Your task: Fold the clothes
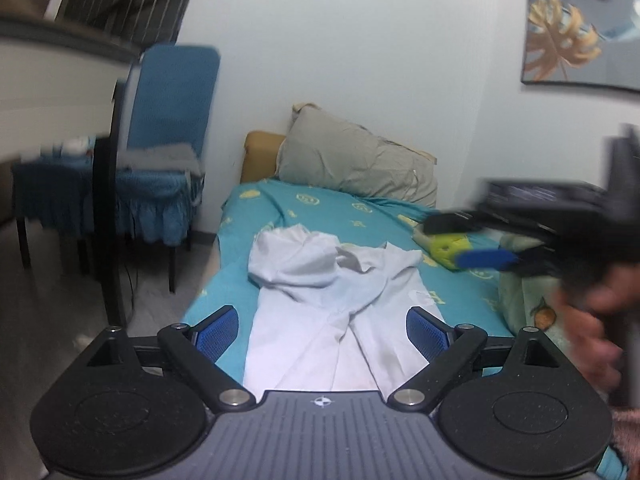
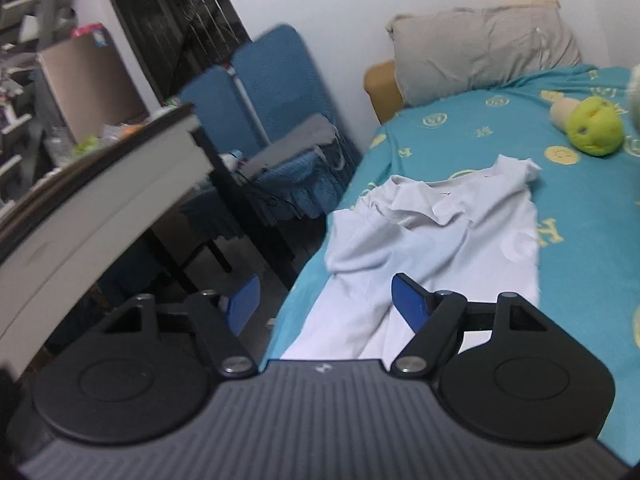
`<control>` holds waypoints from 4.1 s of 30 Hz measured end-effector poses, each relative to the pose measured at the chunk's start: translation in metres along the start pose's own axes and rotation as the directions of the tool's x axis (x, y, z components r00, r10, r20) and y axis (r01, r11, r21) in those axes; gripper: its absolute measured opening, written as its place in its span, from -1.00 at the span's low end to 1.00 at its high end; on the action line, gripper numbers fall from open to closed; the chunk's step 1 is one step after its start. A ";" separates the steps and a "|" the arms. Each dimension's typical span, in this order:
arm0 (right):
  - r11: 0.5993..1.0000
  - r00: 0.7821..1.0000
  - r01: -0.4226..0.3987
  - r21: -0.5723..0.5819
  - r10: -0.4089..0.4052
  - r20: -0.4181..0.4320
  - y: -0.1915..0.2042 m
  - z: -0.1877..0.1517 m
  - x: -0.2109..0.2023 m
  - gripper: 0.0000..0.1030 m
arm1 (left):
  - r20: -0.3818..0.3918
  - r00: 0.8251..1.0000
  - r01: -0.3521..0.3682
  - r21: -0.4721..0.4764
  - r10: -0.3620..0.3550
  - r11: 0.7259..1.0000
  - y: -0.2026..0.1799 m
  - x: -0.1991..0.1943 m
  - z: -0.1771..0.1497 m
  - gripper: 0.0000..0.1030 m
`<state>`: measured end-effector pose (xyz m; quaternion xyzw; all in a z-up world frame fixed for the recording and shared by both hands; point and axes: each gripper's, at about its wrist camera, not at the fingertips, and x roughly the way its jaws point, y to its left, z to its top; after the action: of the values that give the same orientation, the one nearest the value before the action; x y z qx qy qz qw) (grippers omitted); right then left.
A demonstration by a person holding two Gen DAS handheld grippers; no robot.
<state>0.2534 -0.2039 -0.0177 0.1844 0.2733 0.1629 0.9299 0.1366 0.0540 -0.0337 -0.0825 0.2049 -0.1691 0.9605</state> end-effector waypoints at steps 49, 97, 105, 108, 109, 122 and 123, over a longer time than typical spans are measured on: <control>0.940 0.937 0.332 0.071 -0.338 0.093 -0.080 0.054 0.164 1.00 | 0.040 0.995 -0.082 -0.180 0.091 0.980 0.086 0.056 -0.006 0.86; 0.953 0.979 0.194 0.231 -0.175 -0.104 -0.022 -0.089 -0.129 1.00 | -0.655 0.601 0.221 -0.414 -0.458 0.883 0.227 -0.016 -0.058 0.52; 0.938 0.974 0.200 0.284 -0.160 -0.158 -0.027 -0.087 -0.109 1.00 | -0.663 0.449 0.283 -0.530 -0.599 0.799 0.238 0.001 -0.107 0.14; 0.931 0.973 0.199 0.307 -0.152 -0.171 -0.029 -0.085 -0.102 1.00 | -0.700 0.389 0.350 -0.489 -0.599 0.799 0.224 0.000 -0.104 -0.31; 0.929 0.973 0.199 0.312 -0.150 -0.176 -0.029 -0.085 -0.100 1.00 | -0.712 0.369 0.373 -0.476 -0.598 0.797 0.219 -0.001 -0.103 -0.43; 0.917 0.973 0.204 0.342 -0.152 -0.172 -0.030 -0.086 -0.103 1.00 | -0.738 0.568 0.517 -0.024 -0.363 0.856 0.098 -0.082 -0.009 -0.94; 0.917 0.974 0.205 0.343 -0.156 -0.167 -0.031 -0.086 -0.106 1.00 | -0.717 0.598 0.510 -0.003 -0.357 0.860 0.086 -0.090 -0.002 -0.94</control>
<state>0.1264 -0.2521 -0.0511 0.3131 0.3770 0.0359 0.8709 0.0833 0.1662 -0.0222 0.0381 0.5057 -0.4365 0.7432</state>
